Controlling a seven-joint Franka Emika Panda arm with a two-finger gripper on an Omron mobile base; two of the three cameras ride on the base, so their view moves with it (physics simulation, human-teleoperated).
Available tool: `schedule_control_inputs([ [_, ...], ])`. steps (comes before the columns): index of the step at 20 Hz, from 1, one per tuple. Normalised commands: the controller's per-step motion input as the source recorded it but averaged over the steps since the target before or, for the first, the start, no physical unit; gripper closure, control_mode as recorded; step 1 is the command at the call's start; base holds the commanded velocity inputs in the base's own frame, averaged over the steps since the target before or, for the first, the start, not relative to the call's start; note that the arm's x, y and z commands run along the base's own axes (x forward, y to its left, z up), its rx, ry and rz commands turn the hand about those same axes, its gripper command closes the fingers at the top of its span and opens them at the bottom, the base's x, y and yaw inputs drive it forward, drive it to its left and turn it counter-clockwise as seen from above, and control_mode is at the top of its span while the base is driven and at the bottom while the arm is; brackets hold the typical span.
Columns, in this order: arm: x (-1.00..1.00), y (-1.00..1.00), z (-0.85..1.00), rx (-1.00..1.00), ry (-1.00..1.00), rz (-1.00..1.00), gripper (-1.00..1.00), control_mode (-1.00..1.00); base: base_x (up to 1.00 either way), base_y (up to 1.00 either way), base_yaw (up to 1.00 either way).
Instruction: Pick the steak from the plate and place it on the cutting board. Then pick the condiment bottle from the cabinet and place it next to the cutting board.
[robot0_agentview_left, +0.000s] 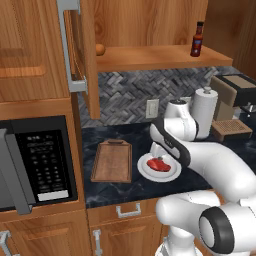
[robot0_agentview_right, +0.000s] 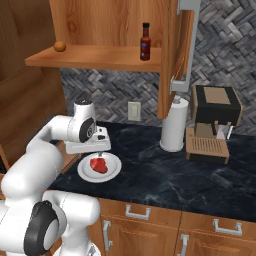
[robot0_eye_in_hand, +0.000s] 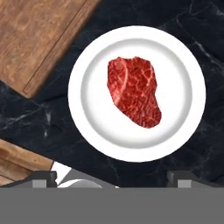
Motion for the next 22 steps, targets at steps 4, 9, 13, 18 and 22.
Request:
schedule_control_inputs([
  [4, 0.00, 0.00, -0.22, 0.00, 0.00, 0.03, -1.00, -1.00, 0.00, 0.00, 0.00],
  [9, 0.00, 0.00, -0.19, 0.00, 0.00, 0.03, -1.00, -1.00, 0.00, 0.00, 0.00],
  [13, 0.00, 0.00, -0.11, 0.00, 0.00, 0.03, -1.00, -1.00, 0.00, 0.00, 0.00],
  [18, 0.00, 0.00, -0.12, 0.00, 0.00, 0.03, -1.00, -1.00, 0.00, 0.00, 0.00],
  [22, 0.00, 0.00, -0.13, 0.00, 0.00, 0.04, -1.00, -1.00, 0.00, 0.00, 0.00],
])
